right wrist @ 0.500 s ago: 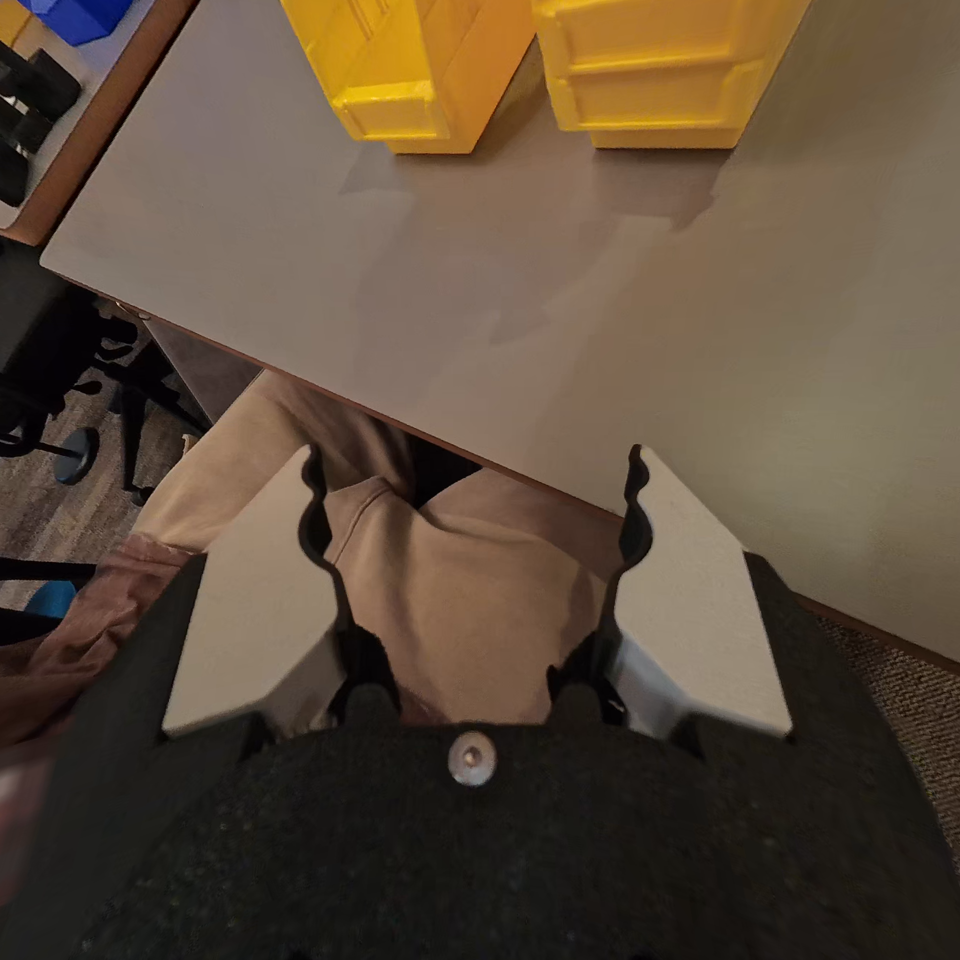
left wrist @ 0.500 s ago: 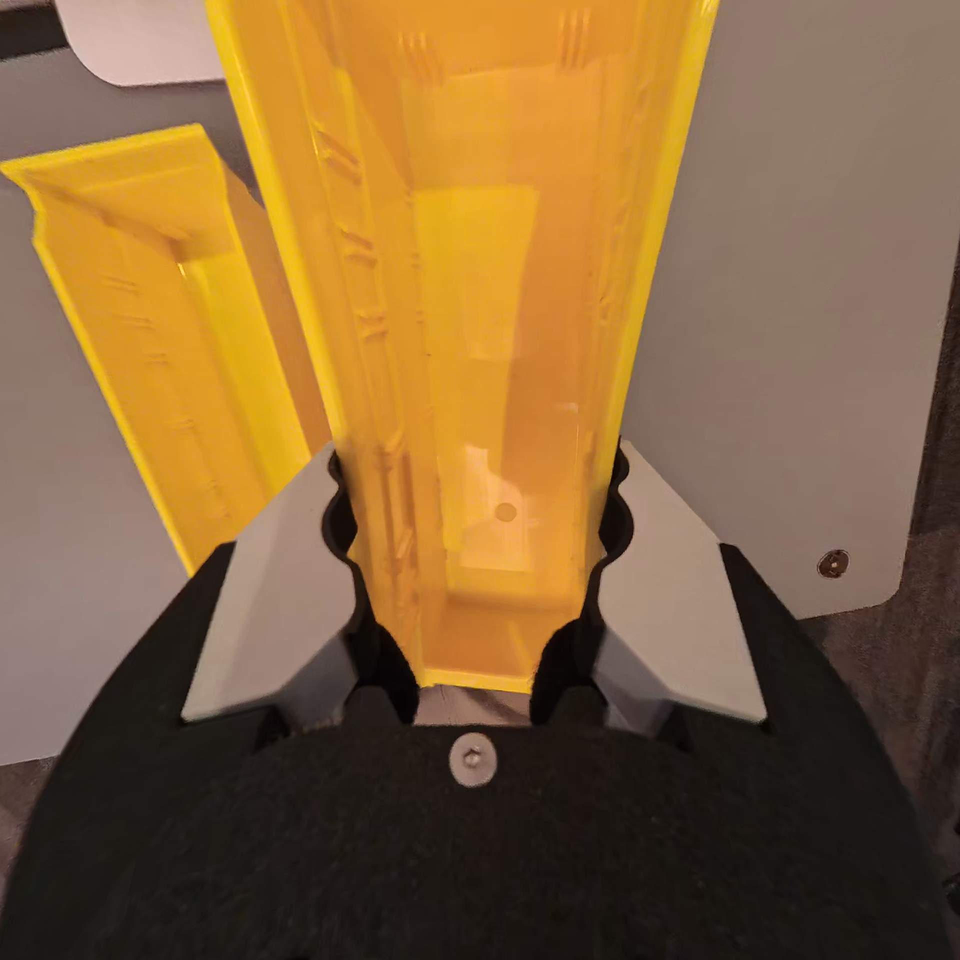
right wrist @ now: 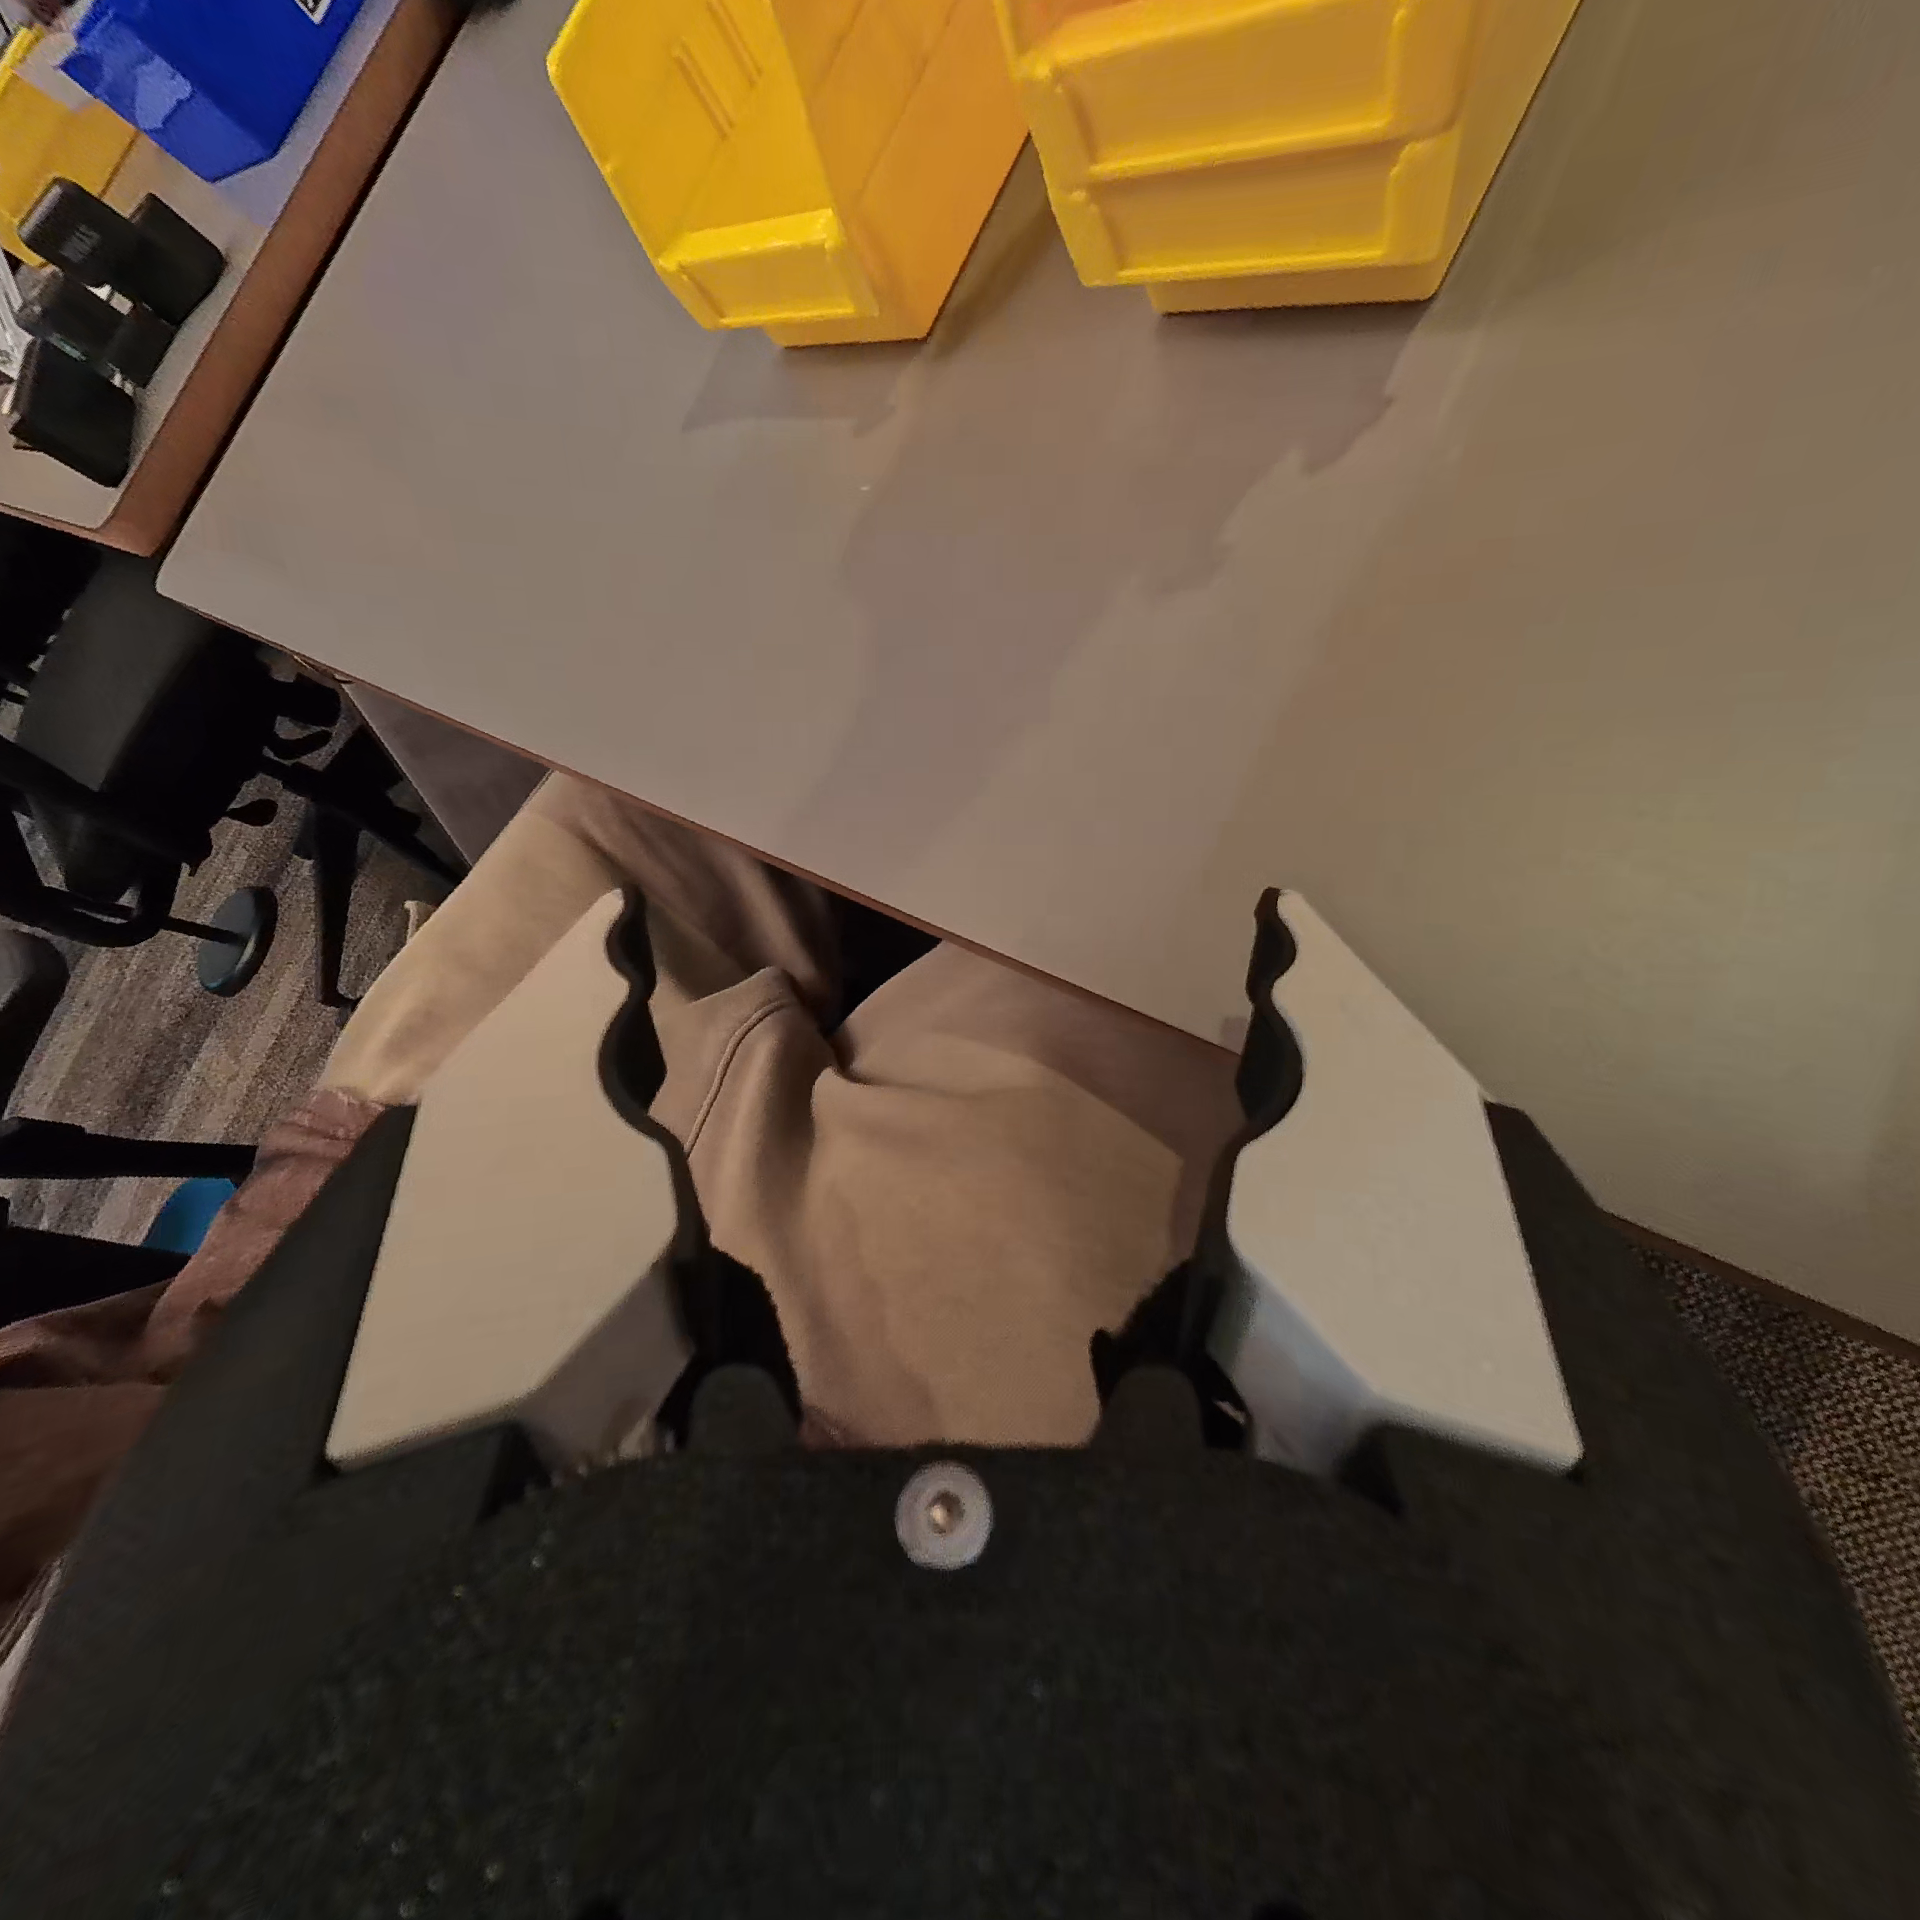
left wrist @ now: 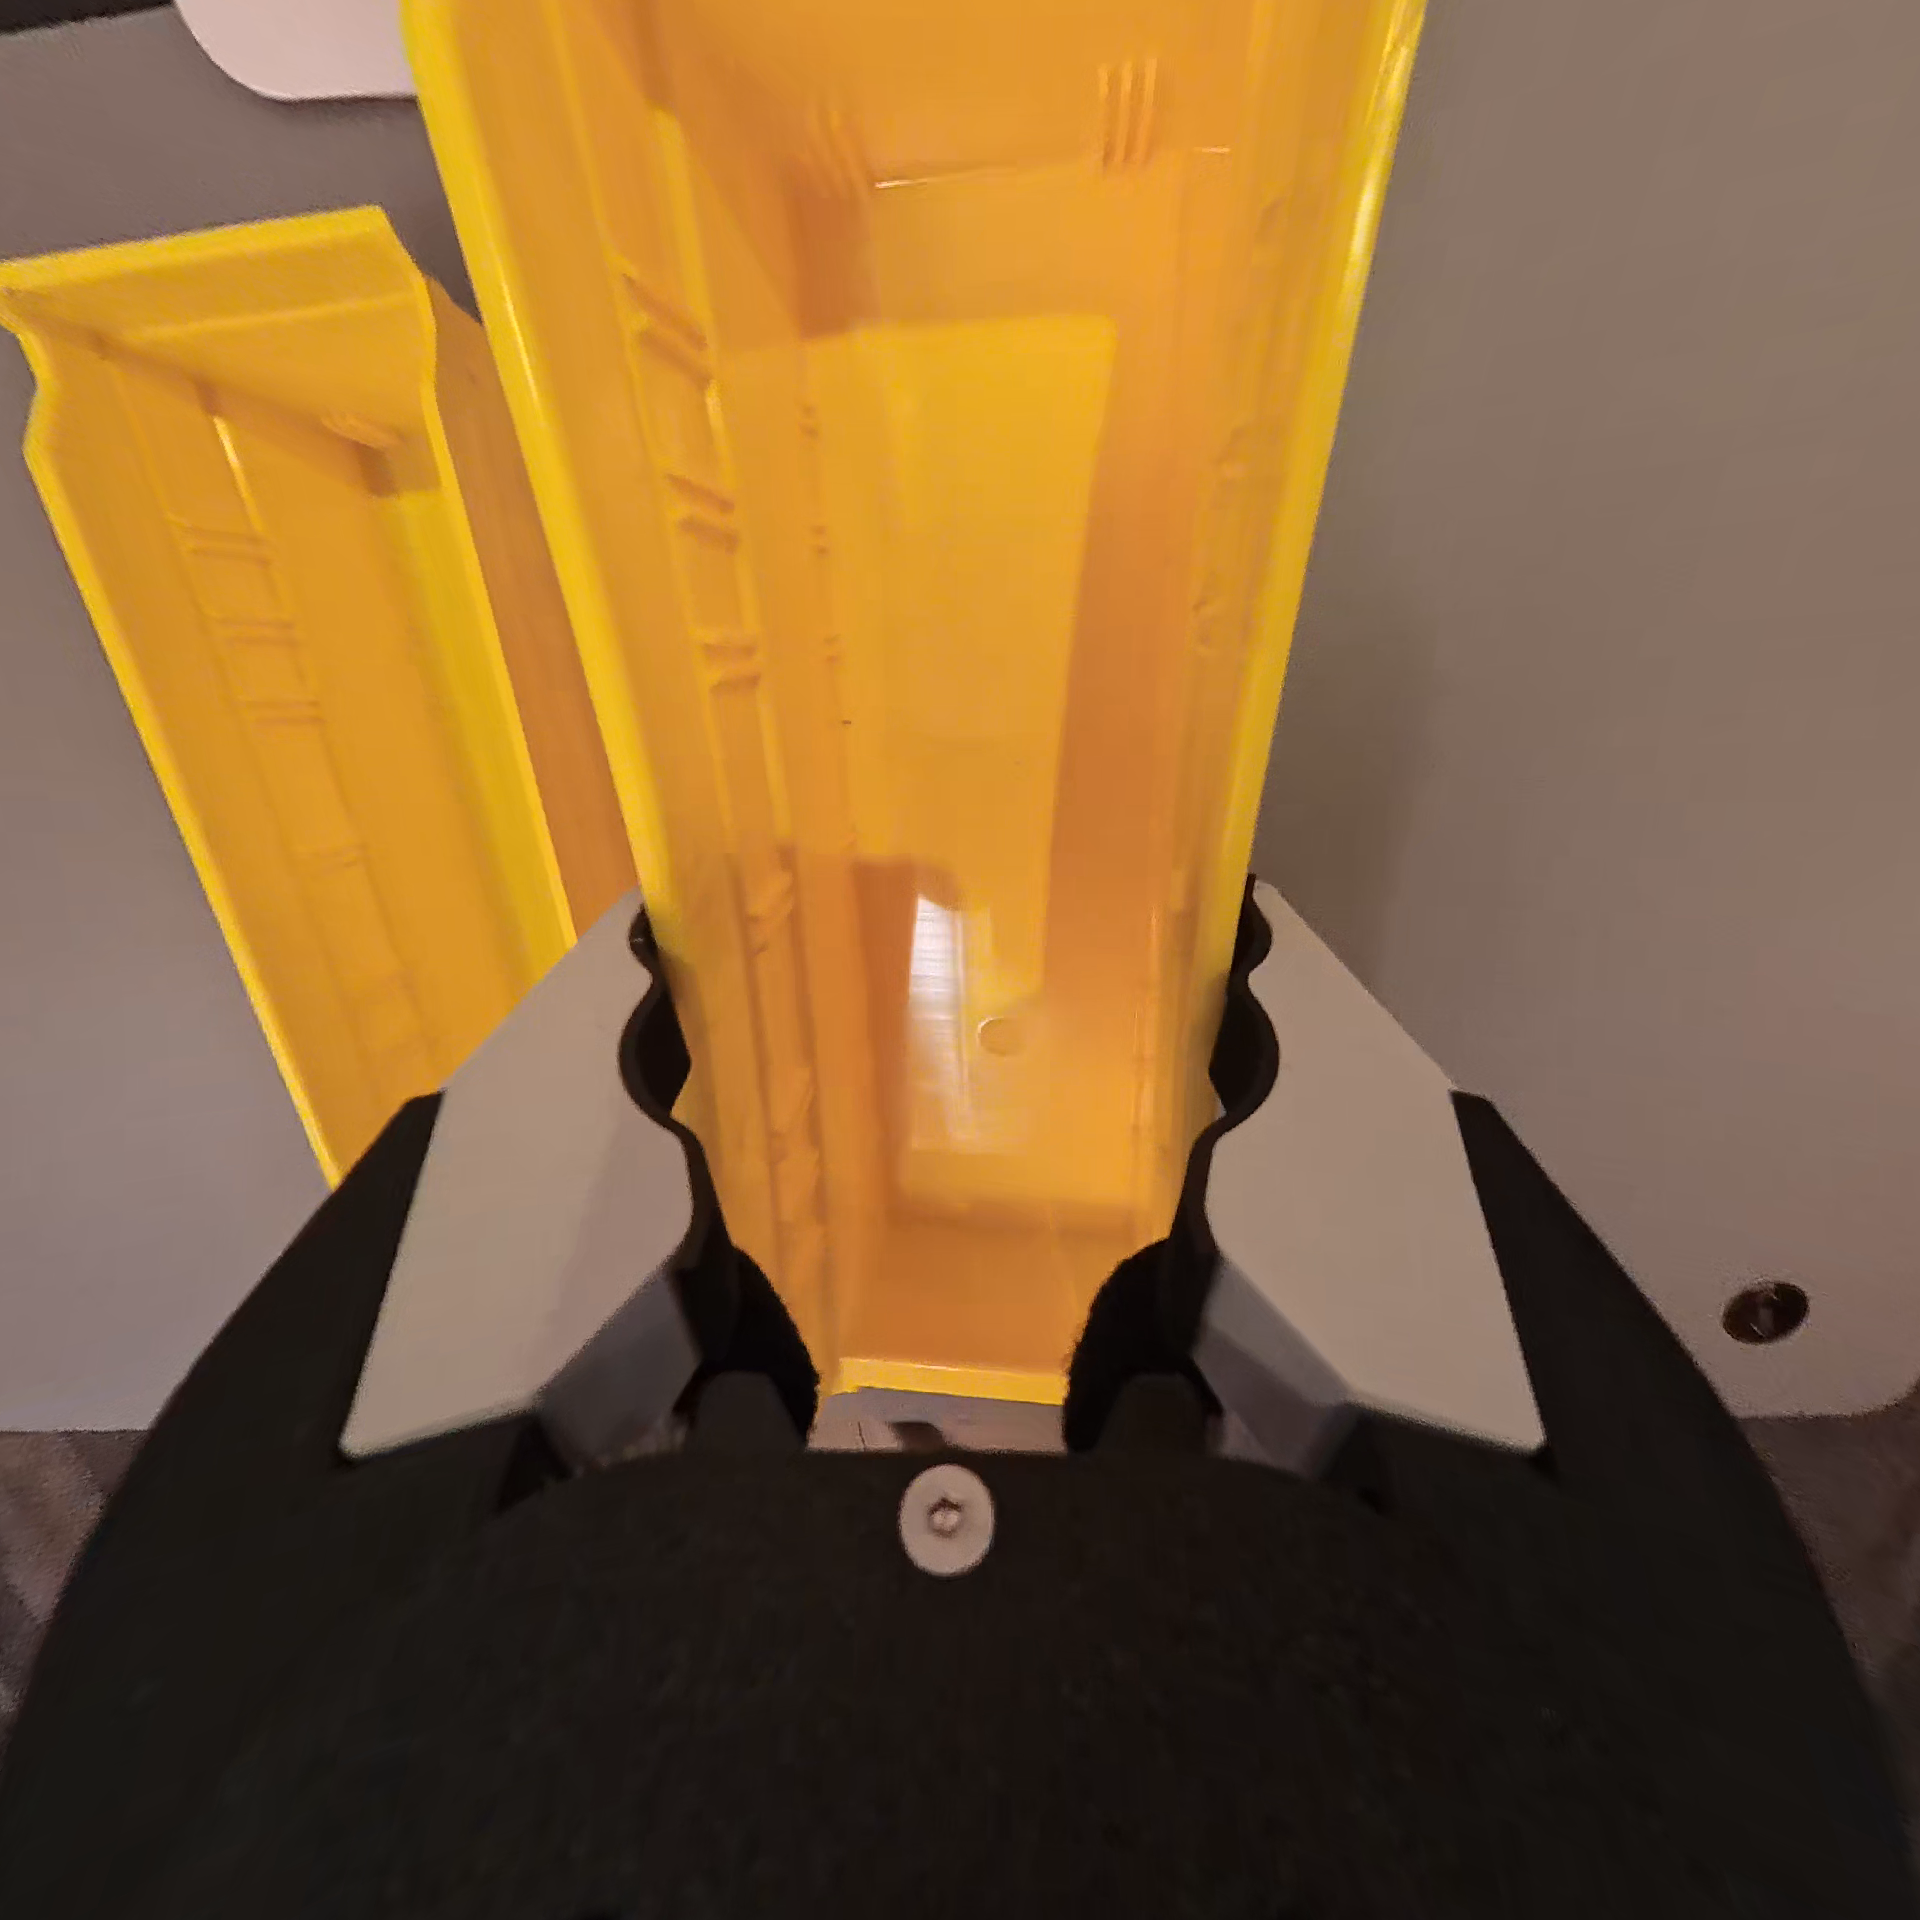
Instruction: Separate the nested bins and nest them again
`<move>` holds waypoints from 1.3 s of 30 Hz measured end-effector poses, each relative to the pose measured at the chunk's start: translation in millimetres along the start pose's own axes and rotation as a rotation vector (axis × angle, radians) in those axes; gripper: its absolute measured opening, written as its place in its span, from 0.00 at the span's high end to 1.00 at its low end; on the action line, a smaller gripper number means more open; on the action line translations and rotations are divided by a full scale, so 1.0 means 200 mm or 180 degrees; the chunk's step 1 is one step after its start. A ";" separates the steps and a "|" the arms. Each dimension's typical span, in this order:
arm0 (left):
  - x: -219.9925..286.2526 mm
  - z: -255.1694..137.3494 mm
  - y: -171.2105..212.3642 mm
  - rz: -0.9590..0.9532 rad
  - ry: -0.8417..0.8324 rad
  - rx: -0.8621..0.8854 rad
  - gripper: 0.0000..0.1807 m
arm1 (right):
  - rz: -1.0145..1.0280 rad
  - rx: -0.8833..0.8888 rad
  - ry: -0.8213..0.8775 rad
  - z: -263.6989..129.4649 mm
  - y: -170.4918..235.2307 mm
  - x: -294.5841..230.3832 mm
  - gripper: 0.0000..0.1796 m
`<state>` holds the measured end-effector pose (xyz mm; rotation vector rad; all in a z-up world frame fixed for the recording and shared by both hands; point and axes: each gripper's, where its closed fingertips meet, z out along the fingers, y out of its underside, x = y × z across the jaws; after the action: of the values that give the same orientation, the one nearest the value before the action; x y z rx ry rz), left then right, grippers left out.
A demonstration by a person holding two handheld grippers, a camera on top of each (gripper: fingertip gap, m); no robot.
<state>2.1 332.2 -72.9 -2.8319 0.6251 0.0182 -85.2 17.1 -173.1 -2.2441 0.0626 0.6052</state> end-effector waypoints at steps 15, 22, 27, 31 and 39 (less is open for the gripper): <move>0.02 0.22 0.00 -0.0062 -0.0097 -0.0039 0.37 | 0.0036 -0.0067 -0.0055 0.00 0.02 0.00 0.37; 0.04 0.28 0.00 -0.0047 -0.0149 0.0026 0.30 | 0.0003 -0.0130 -0.0063 0.02 0.04 -0.02 0.37; 0.07 0.25 0.03 0.0190 0.0042 -0.0081 0.18 | -0.0003 -0.0143 -0.0067 0.02 0.05 -0.02 0.38; 0.12 0.06 -0.01 0.0320 0.0411 0.0083 0.15 | -0.0001 -0.0158 -0.0082 0.03 0.05 -0.02 0.38; -0.36 -0.12 -0.02 0.0676 0.0022 0.0246 0.13 | -0.0102 -0.0206 -0.0060 0.03 0.07 -0.07 0.38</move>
<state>-62.7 360.7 -43.1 -2.6805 0.9049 0.0209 -104.0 9.0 -180.1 -2.2972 -0.0024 0.6190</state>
